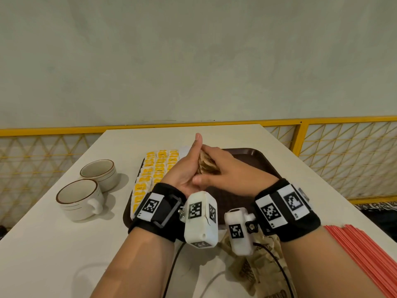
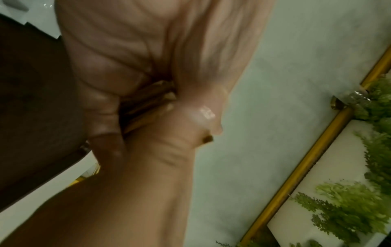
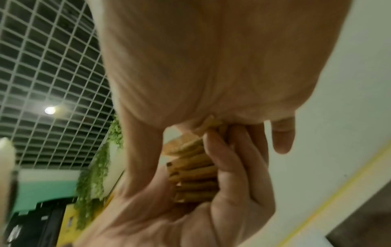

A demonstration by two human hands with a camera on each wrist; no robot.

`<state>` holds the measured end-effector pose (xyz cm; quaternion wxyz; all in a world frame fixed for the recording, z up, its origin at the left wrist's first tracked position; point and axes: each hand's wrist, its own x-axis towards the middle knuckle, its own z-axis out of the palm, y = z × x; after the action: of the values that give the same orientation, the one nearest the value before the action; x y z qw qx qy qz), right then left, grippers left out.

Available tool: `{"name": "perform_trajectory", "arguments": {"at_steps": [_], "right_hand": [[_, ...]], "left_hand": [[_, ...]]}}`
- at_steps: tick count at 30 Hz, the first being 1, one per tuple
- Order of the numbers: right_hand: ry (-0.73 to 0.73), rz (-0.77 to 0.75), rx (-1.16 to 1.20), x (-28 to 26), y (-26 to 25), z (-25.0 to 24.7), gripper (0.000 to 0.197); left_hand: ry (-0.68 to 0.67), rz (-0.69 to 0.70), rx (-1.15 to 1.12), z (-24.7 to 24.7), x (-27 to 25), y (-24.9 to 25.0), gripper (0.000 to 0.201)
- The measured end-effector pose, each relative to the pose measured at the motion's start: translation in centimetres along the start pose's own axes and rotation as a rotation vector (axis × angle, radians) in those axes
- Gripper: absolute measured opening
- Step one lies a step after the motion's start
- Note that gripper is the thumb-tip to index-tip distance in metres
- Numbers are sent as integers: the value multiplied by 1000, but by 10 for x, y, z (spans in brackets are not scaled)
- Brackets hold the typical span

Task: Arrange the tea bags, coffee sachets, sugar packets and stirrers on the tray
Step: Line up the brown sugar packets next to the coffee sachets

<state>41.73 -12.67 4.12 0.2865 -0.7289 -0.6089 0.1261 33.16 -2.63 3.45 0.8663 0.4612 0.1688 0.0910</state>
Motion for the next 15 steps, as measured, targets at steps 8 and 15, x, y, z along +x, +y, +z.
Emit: {"name": "perform_trajectory", "arguments": {"at_steps": [8,15], "right_hand": [[84,6,-106,-3,3,1,53],[180,0,-267,-4,4,-8,54]], "left_hand": [[-2,-41,136,-2,2,-2,86],[-117,-26,76,-1,-5,-2,79]]}}
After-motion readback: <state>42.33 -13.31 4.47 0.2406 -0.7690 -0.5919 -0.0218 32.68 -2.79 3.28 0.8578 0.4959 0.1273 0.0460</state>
